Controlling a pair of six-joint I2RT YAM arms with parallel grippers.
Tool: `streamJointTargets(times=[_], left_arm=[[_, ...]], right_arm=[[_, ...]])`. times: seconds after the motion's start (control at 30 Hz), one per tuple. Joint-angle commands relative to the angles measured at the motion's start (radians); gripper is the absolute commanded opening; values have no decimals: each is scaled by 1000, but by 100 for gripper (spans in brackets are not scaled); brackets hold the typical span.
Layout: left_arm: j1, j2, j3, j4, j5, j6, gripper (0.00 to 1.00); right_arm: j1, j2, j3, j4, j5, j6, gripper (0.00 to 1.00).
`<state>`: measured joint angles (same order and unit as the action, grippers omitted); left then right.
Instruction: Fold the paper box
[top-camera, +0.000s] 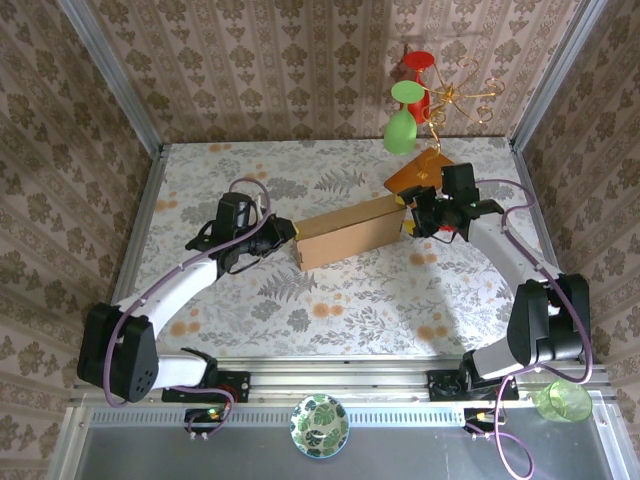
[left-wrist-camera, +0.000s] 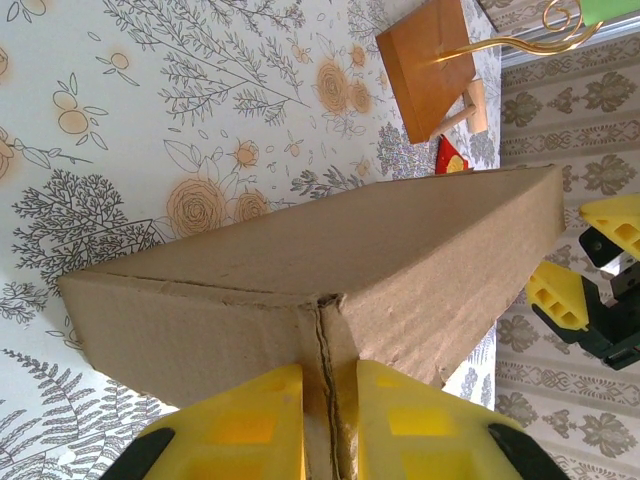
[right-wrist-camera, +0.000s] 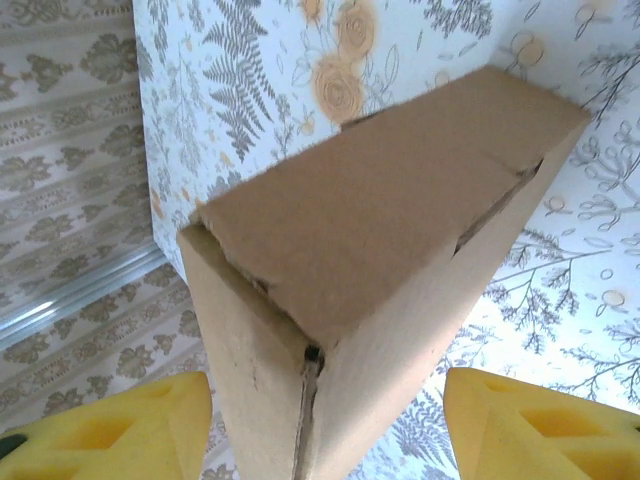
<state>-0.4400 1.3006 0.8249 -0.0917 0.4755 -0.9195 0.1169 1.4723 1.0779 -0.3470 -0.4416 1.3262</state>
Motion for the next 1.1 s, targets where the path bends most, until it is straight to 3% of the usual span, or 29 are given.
streamJointTargets(times=[0.0, 0.17, 0.23, 0.33, 0.47, 0.63, 0.73, 0.83, 1.07], left_arm=[[-7, 5, 0, -66, -9, 36, 18], [-9, -3, 6, -77, -22, 57, 18], [-11, -7, 10, -78, -25, 80, 18], [-9, -16, 18, -79, -31, 136, 18], [-73, -43, 22, -83, -57, 251, 18], [-157, -84, 0, -152, -122, 400, 20], [-187, -120, -62, -148, -138, 393, 23], [-214, -151, -130, -110, -143, 357, 26], [-232, -188, -146, -109, -143, 314, 34]], right_arm=[[-3, 21, -6, -11, -29, -31, 56], [-20, 35, -27, -24, -31, -50, 43], [-26, 21, -44, -26, -32, -53, 41], [-30, -14, -64, -31, -30, -70, 45], [-39, -73, -101, -42, -28, -124, 46], [-45, -225, -187, -184, 13, -179, 45], [-45, -342, -261, -321, 85, -188, 51], [-45, -443, -353, -348, 113, -172, 56], [-45, -473, -371, -355, 136, -142, 56]])
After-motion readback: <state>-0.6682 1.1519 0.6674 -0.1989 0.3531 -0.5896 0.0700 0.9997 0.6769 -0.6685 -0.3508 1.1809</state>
